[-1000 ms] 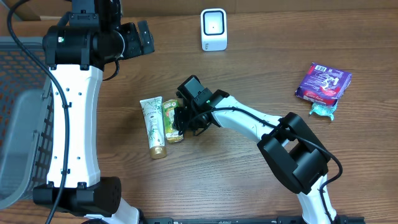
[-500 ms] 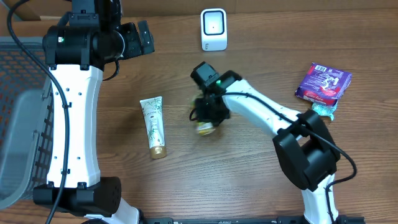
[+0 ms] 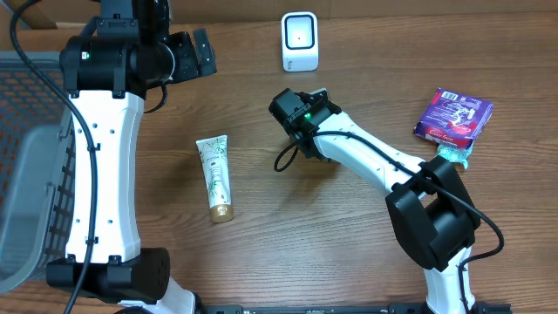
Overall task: Scan the item barcode
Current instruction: 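Carry the green pouch toward the white scanner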
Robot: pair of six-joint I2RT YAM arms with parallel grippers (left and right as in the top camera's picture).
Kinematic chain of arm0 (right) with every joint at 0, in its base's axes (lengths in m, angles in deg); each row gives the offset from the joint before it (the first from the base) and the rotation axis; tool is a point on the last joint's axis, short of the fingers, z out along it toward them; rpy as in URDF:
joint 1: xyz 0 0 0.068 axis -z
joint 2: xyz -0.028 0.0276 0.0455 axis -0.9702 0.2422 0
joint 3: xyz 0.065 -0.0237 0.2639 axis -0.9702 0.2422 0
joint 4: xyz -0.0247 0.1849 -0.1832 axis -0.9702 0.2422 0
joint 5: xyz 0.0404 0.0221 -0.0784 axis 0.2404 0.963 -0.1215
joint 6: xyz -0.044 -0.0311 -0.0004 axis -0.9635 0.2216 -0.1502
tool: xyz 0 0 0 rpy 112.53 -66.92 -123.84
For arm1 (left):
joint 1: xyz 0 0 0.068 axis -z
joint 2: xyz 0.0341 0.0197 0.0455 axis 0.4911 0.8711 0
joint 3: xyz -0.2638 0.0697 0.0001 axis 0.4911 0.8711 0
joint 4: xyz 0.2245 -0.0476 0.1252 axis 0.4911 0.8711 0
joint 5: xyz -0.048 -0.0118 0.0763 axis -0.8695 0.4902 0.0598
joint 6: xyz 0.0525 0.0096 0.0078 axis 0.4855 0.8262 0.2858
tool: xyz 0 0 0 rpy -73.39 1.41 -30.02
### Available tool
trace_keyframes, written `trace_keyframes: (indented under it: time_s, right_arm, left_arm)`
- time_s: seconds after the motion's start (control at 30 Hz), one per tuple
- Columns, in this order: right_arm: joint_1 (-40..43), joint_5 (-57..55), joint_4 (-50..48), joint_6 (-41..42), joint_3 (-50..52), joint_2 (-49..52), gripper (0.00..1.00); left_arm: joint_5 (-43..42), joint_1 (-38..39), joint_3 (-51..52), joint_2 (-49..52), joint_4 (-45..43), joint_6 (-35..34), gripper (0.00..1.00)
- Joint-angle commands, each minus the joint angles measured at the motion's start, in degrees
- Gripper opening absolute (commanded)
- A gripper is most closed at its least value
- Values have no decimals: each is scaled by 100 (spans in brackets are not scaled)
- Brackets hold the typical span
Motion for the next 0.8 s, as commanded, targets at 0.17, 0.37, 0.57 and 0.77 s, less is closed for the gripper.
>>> trace_keyframes:
  time_s: [0.17, 0.37, 0.57, 0.77]
  right_arm:
    - [-11, 660, 15, -107, -278, -201, 64]
    - [411, 837, -50, -238, -326, -529, 81]
    - [715, 1478, -133, -1532, -63, -522, 75]
    - [385, 901, -286, -1652, 155, -520, 71]
  left_arm:
    - [-42, 39, -48, 4, -9, 109, 100]
    - [-44, 39, -48, 4, -9, 109, 100]
    - [-42, 39, -48, 4, -9, 111, 100]
    - [-44, 39, -48, 4, -9, 109, 99]
